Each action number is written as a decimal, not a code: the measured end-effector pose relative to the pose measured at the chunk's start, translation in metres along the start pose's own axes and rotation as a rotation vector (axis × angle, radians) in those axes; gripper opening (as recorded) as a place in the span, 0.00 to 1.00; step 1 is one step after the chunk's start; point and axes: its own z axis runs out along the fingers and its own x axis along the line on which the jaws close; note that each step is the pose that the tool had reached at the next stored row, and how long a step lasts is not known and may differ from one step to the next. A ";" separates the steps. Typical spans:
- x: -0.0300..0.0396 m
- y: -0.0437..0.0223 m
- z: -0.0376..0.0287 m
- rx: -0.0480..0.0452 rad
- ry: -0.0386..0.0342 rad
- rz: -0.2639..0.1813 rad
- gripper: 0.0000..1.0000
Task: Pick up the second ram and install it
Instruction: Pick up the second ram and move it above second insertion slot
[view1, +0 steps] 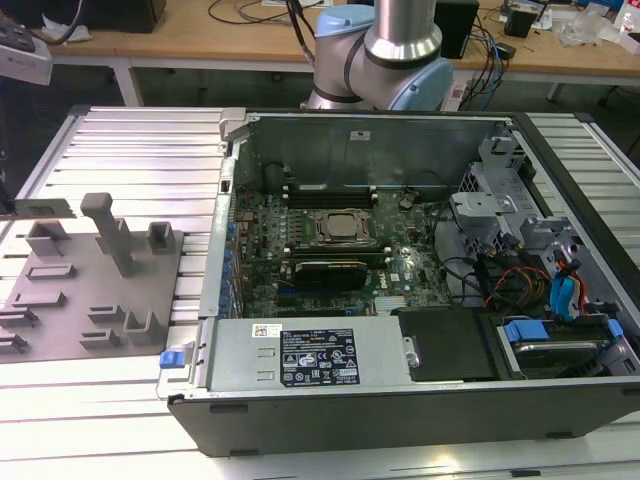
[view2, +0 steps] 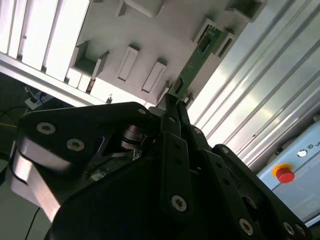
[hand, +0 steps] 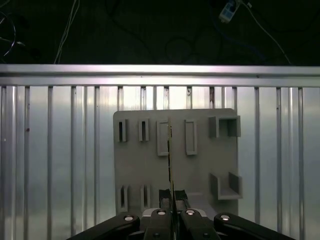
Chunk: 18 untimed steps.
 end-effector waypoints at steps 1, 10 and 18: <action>-0.0004 0.0001 -0.0010 0.0001 0.0000 0.000 0.13; -0.0054 0.0002 -0.0113 0.0002 -0.0001 0.000 0.13; -0.0136 -0.0003 -0.0255 0.0000 0.0001 0.000 0.13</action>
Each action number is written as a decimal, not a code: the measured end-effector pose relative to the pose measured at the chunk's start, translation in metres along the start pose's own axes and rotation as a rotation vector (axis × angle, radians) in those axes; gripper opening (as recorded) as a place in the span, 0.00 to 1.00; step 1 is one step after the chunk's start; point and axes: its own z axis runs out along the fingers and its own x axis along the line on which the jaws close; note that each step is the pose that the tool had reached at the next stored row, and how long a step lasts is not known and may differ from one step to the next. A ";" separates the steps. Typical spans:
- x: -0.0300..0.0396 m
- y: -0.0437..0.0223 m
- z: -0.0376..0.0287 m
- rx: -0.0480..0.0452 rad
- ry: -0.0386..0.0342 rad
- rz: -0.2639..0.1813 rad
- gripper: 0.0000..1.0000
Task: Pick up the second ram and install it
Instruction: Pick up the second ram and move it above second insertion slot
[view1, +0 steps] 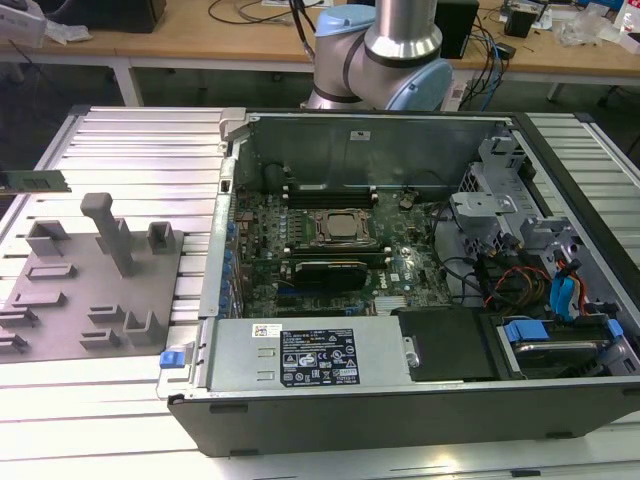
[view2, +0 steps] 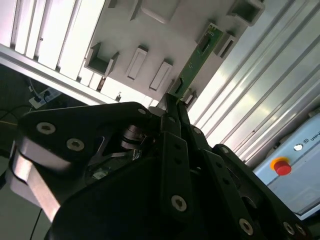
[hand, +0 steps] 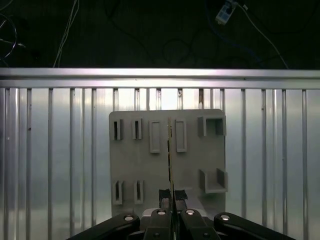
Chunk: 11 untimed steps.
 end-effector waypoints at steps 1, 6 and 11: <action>-0.0003 0.0000 -0.0008 0.0000 0.0000 0.000 0.13; -0.0025 -0.0001 -0.0047 0.0000 0.0000 0.000 0.13; -0.0048 -0.0003 -0.0096 0.0000 -0.0001 0.000 0.13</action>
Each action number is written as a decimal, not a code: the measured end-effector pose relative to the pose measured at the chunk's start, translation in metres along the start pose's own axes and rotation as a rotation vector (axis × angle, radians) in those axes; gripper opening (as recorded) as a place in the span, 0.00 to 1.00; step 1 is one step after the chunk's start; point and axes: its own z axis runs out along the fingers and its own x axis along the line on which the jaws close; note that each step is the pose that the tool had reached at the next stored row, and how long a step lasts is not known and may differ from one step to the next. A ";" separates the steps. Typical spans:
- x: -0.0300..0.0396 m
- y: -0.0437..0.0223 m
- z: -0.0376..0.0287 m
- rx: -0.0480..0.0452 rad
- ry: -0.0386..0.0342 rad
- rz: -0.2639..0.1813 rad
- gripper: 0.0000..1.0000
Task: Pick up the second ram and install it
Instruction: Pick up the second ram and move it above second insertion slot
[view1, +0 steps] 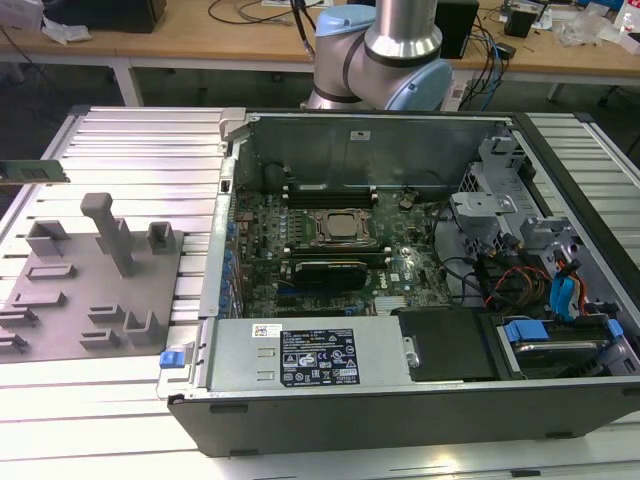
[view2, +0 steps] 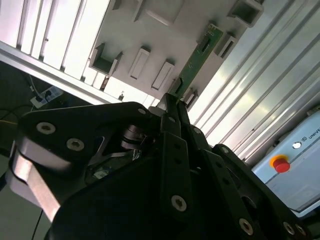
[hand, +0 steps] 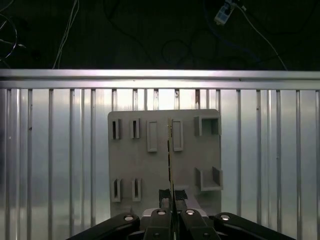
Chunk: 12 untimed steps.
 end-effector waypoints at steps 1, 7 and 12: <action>-0.0003 0.0000 -0.0008 0.0000 0.0000 0.000 0.13; -0.0044 -0.0003 -0.0102 0.0000 0.0000 0.000 0.13; -0.0057 0.0001 -0.0228 0.0001 0.0001 0.000 0.13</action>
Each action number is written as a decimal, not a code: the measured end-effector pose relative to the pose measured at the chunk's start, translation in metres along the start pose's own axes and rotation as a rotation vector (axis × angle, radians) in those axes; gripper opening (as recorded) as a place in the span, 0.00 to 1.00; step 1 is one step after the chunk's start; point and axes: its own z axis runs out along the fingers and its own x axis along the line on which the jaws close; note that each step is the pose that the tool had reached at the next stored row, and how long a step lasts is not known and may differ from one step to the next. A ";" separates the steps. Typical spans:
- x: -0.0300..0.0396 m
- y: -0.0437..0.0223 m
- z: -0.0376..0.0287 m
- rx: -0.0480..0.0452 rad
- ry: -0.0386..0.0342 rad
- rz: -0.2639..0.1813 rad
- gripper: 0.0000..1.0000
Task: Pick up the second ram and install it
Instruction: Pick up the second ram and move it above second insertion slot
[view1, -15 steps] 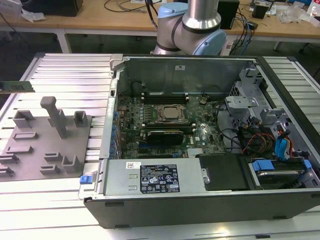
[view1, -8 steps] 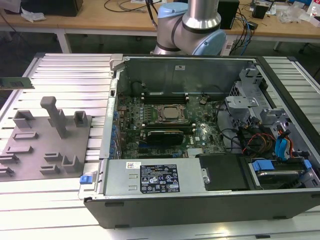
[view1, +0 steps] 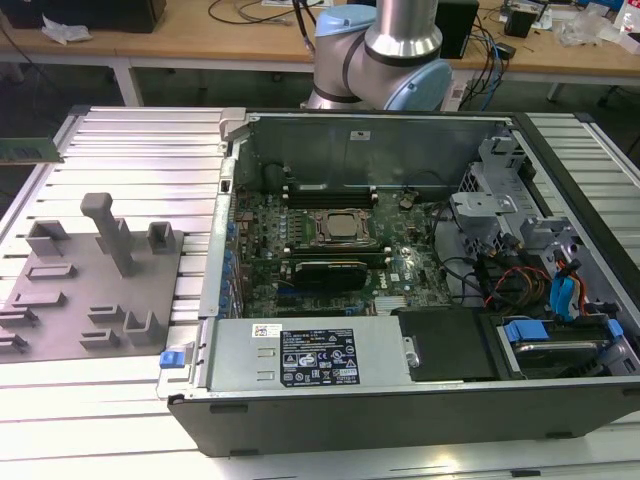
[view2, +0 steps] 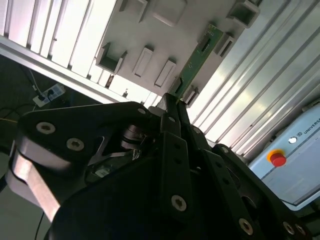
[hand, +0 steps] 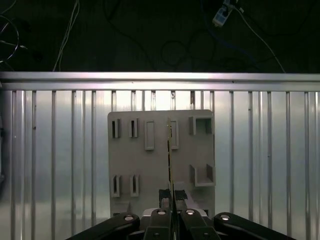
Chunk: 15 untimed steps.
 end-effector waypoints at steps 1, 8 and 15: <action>-0.0001 0.0001 -0.0030 0.0000 -0.0001 0.000 0.13; -0.0001 0.0002 -0.0053 0.0000 0.0000 0.000 0.13; -0.0001 -0.0164 -0.0059 0.0000 0.0000 0.000 0.13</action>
